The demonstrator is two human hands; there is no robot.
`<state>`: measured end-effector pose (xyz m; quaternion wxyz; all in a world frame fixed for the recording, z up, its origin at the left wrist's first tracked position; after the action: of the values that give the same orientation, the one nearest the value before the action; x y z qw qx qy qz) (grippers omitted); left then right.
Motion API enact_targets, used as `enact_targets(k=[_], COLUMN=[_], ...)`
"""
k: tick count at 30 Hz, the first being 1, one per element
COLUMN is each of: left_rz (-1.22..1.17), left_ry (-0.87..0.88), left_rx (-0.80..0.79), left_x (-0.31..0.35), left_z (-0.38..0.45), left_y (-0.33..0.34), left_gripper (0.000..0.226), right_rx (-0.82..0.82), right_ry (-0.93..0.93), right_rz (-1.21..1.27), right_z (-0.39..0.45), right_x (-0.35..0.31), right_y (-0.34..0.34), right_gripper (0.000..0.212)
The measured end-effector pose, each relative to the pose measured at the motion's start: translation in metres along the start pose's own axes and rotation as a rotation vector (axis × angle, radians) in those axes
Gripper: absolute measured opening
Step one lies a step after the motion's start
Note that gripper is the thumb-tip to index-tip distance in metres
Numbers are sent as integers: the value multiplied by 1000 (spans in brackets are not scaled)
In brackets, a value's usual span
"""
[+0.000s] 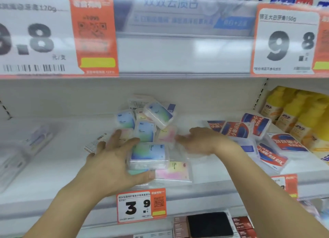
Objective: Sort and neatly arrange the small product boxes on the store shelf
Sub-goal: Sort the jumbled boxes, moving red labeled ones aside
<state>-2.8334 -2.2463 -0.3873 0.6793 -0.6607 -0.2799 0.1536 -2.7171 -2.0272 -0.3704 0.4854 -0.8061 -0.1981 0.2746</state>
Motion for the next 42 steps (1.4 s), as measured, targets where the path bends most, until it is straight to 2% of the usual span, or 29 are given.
enact_targets(k=[4,7,10,12,14,16,19,22,25,26,28,30,33,36,38,40,42], left_rz=[-37,-137,-174,-189,-187,-193,-238,-345,-557,-625,-765,-856,-895,-960,-878,-774,-700], left_ry=[17,-59,-119,-113,-106,-99,-88,-63,-55,-57,-63,-98,-168,-263,-321,-361,-397], left_rx=[109,230,97,55,85,120,139,194,306,333,380,421,514,617,663,672,645], left_x=[-8,-18,-23,-24,-23,-20,-24,-32,-44,-50,-60,-69,-80,-96,-107,-114,-117], left_z=[-3,5,12,12,10,6,5,6,5,4,3,-1,-4,-7,-11,-14,-15], left_y=[-9,-16,-7,-4,-4,-2,-1,-8,-14,-15,-15,-17,-21,-27,-32,-34,-31], left_gripper=[118,105,104,104,102,99,91,66,43,42,42,47,52,50,50,49,43], right_rx=[-6,130,383,443,364,281,260,323,237,190,86,65,206,361,414,389,293], right_ry=[8,-6,-150,-305,-377,-327,-300,-346,-334,-338,-330,-285,-239,-211,-149,-113,-96], right_rz=[139,168,309,386,391,288,191,384,775,895,1021,995,817,641,487,360,247], right_z=[-11,-6,0,8,28,50,62,46,26,17,1,-8,-10,-17,-20,-16,-11], right_x=[10,11,-4,-26,-51,-70,-82,-75,-59,-55,-49,-45,-37,-35,-34,-32,-31], right_y=[4,-4,-15,-19,-18,-17,-18,-23,-24,-25,-21,-15,-10,-15,-12,-5,6], right_gripper=[73,69,60,61,71,82,77,55,31,26,33,40,45,33,43,53,62])
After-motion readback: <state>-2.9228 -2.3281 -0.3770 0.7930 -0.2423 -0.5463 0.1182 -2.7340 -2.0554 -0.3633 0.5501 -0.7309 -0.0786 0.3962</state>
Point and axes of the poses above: each hand's wrist, its own z-axis towards the middle knuckle, its own y-axis out of the palm, x = y × z, the point moved 4 cm from there along z, towards the middle knuckle, and after that the axes turned 7 degrees about y, right-handed, at the moved point
